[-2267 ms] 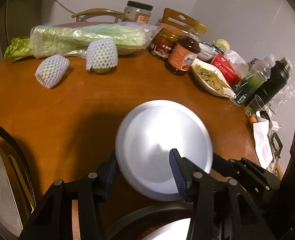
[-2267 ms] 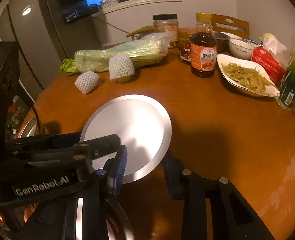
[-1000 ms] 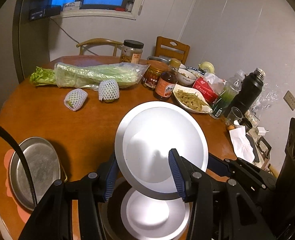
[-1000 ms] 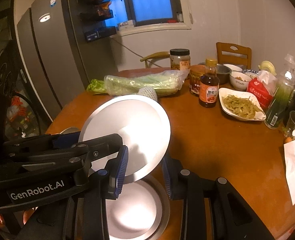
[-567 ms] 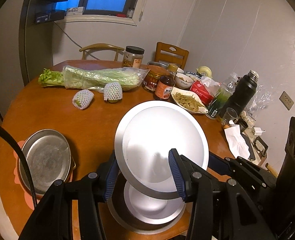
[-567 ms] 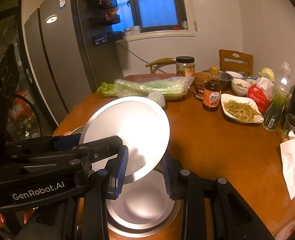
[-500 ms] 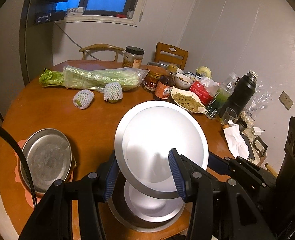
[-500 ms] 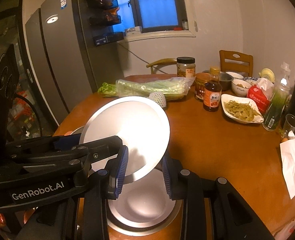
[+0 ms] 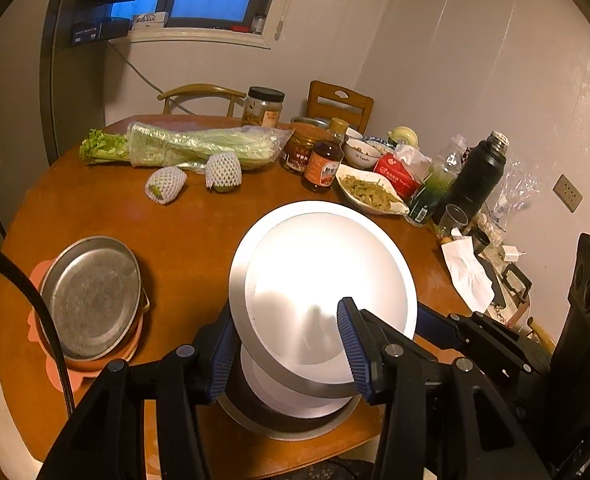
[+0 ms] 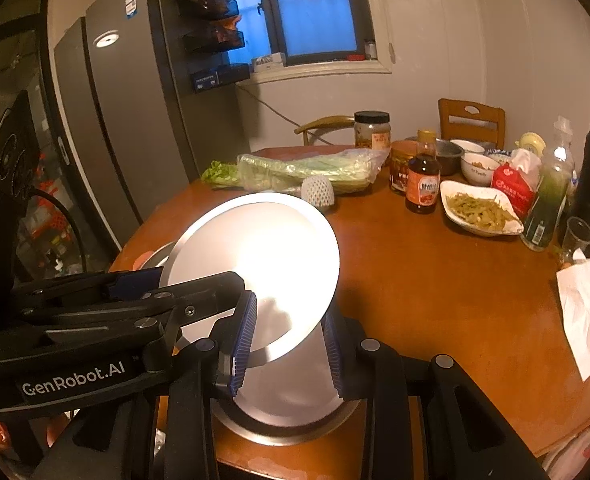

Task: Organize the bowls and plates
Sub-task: 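Lower the white plate onto the plate inside the steel bowl, then open the left gripper and move it to the steel bowl rim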

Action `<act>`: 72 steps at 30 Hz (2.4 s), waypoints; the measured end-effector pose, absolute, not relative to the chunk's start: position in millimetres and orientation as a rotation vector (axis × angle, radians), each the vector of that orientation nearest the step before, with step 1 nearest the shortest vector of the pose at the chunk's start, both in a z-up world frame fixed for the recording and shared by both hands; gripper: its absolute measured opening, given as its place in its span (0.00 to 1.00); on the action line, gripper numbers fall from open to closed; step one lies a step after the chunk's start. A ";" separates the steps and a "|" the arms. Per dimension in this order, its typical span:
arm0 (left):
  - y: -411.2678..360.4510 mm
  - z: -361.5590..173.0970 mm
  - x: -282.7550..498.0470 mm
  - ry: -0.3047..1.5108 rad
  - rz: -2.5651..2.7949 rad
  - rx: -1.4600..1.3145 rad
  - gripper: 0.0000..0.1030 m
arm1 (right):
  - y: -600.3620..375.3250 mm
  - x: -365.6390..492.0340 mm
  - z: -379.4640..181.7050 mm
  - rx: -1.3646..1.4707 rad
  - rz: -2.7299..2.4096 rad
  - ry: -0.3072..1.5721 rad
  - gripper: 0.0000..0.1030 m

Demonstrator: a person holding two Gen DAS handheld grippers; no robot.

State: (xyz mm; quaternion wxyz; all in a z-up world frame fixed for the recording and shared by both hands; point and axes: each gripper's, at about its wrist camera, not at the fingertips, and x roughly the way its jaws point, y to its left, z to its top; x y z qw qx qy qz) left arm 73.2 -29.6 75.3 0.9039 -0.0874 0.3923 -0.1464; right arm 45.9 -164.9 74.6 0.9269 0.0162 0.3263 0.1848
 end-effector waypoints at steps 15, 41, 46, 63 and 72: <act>-40.1 42.8 72.9 0.888 -0.306 -0.185 0.47 | -175.0 34.1 47.6 0.037 0.382 0.737 0.33; -42.0 15.8 85.4 0.948 -0.267 -0.147 0.47 | -172.5 43.7 18.5 0.019 0.357 0.810 0.32; -40.8 14.4 85.2 0.950 -0.262 -0.145 0.47 | -171.5 43.8 17.4 0.009 0.353 0.811 0.33; -39.4 12.2 83.6 0.949 -0.239 -0.134 0.48 | -170.7 44.7 15.4 -0.004 0.335 0.824 0.36; -36.6 13.9 84.7 0.949 -0.223 -0.134 0.48 | -170.5 43.6 17.9 -0.017 0.305 0.820 0.37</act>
